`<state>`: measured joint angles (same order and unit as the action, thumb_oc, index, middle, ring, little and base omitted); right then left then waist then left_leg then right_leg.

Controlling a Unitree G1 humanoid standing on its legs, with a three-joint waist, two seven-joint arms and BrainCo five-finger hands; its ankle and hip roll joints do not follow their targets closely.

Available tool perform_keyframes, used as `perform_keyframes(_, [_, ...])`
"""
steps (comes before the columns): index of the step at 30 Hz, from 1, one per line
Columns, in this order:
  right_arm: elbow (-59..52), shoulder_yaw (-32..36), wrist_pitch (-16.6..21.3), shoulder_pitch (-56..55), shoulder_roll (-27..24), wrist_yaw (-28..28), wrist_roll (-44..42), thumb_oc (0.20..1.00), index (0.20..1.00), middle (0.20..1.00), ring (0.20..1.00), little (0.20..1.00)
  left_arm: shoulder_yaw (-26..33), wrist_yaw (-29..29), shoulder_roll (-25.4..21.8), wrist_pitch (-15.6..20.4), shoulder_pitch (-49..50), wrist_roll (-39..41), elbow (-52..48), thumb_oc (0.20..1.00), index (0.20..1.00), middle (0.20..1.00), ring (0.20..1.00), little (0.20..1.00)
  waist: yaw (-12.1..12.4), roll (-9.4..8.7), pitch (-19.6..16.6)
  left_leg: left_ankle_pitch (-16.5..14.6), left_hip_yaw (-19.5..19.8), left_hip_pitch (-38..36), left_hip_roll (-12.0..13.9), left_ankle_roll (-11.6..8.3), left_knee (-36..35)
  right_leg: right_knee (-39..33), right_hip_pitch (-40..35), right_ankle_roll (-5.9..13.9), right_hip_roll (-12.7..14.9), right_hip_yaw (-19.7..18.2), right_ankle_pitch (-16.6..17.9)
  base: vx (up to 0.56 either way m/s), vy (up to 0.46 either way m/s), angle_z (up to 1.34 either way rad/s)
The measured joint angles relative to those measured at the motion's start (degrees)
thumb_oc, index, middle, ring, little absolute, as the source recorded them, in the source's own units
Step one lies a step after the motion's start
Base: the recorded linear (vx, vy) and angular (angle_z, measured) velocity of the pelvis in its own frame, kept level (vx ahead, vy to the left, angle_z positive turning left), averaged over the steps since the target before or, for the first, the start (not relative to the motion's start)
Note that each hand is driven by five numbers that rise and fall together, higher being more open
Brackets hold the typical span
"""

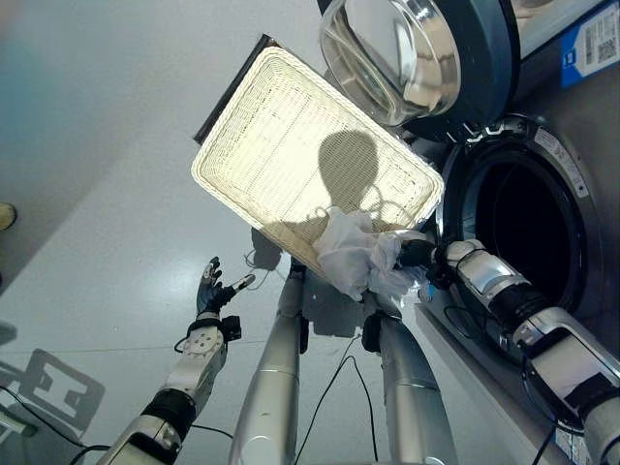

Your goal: Put the clothes into the washing machine.

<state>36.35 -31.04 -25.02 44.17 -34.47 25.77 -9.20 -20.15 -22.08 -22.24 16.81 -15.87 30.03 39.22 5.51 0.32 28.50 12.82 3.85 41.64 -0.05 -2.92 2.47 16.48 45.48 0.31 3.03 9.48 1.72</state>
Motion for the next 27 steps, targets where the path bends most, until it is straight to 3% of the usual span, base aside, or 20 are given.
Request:
perform_keyframes(7, [0.0,0.2,-0.2,-0.5,0.9,-2.9,-3.1,1.0,1.0,1.0,1.0,1.0,-0.2,-0.1,0.1,0.5,0.0,0.0,0.0,1.0,1.0,1.0,1.0,1.0,0.1,0.51,0.3,0.3,-0.5,0.4,-0.2,0.3,-1.5,-0.2,0.8,-0.16,0.3,-0.2,0.2,0.0,0.01,0.0])
perform_keyframes(20, [0.2,4.7,1.4,0.1,8.3,-13.5,-29.1,1.0,1.0,1.0,1.0,1.0,-2.3,-0.7,2.9,1.3,-0.2,0.0,0.6,1.0,1.0,1.0,1.0,1.0,0.3,1.44,0.8,0.4,-0.4,0.2,-0.8,0.42,-1.9,2.0,1.8,-0.7,1.3,0.0,-1.0,0.0,0.017,0.01])
perform_keyframes(24, [-2.9,4.0,5.7,-0.1,10.3,-14.8,-29.5,1.0,1.0,1.0,1.0,1.0,-2.4,-1.3,3.8,1.4,-0.2,0.0,0.6,1.0,1.0,1.0,1.0,1.0,0.3,1.45,0.8,0.4,-0.4,0.3,-0.8,0.41,-1.9,2.5,2.1,-0.82,1.3,-0.1,-1.2,0.0,0.0,0.0])
perform_keyframes(27, [-13.4,2.0,12.7,-0.7,9.6,-19.7,-18.3,1.0,1.0,1.0,1.0,1.0,-2.2,-1.7,4.3,1.5,-0.2,0.0,0.6,1.0,1.0,1.0,1.0,1.0,0.1,1.46,0.8,0.4,-0.5,1.2,-0.9,0.41,-1.9,2.5,3.0,-0.84,1.2,-0.1,-1.2,0.0,0.0,0.0])
